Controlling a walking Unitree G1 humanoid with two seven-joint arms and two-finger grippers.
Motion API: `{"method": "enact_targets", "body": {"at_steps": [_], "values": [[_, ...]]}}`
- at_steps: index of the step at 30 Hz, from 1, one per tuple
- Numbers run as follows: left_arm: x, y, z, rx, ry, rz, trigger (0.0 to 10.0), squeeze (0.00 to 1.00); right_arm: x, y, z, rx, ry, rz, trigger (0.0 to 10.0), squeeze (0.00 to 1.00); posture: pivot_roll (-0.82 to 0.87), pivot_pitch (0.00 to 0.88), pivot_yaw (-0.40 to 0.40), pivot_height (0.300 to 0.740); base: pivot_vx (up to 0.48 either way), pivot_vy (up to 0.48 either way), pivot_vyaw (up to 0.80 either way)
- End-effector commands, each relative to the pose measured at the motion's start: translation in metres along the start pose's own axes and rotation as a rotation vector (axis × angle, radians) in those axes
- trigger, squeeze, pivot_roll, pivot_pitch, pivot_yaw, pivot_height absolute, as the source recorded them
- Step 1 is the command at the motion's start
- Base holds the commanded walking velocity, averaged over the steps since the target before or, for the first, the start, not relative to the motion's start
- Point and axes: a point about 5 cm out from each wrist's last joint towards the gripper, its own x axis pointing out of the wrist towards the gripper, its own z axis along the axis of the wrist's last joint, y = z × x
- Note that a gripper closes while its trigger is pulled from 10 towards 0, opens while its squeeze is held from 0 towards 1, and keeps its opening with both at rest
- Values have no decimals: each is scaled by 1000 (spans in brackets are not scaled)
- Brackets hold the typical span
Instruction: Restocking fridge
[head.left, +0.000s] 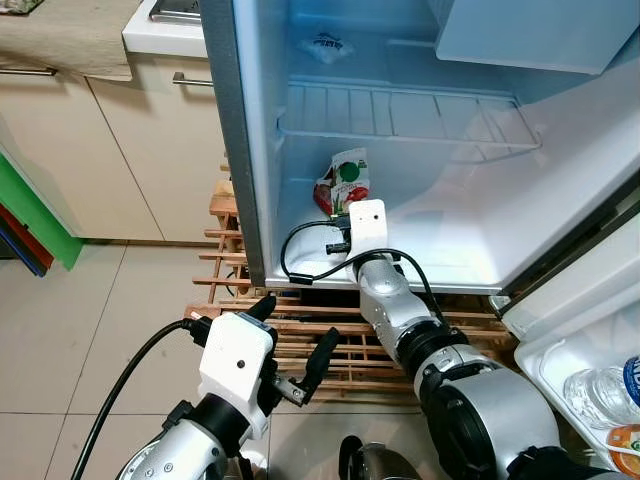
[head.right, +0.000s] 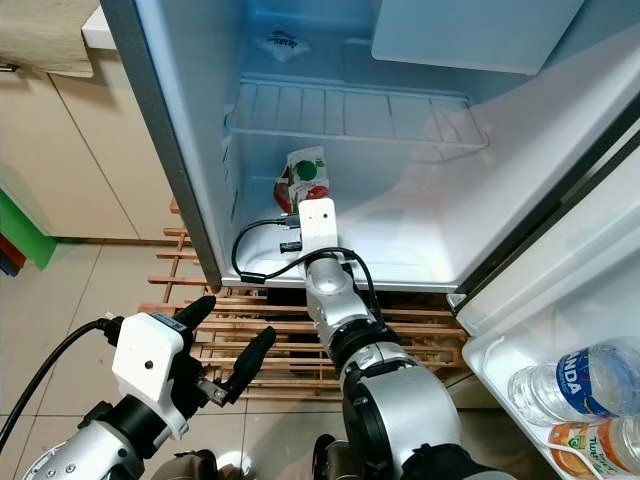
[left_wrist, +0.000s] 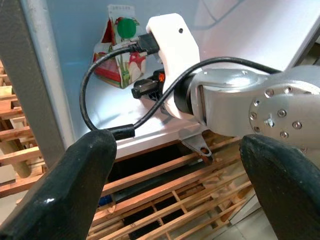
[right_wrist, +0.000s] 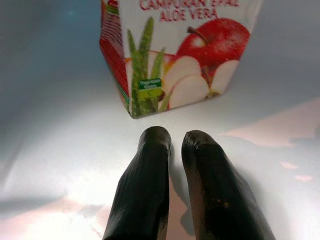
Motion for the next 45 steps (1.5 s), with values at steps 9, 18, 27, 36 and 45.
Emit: {"method": "enact_targets", "body": {"at_steps": [9,18,27,36,45], "values": [[-4,-2,-1,9,11,18,10000,0,-4,50,31,-41,-99,149,10000,0,185,217,-88,740,0,0,0],[0,-4,-2,7,6,4,10000,0,-15,91,43,133,-113,409,10000,0,175,213,-84,740,0,0,0],[12,0,-4,9,-13,10,10000,0,-13,62,39,202,-232,317,10000,0,89,185,-96,740,0,0,0],[28,4,-12,5,-23,-26,10000,0,-32,1,-15,-17,-294,185,10000,0,-8,96,-81,740,0,0,0],[42,27,-20,-20,-13,27,10000,0,-53,-56,-41,-148,-254,64,10000,0,-73,0,-40,740,0,0,0]]}}
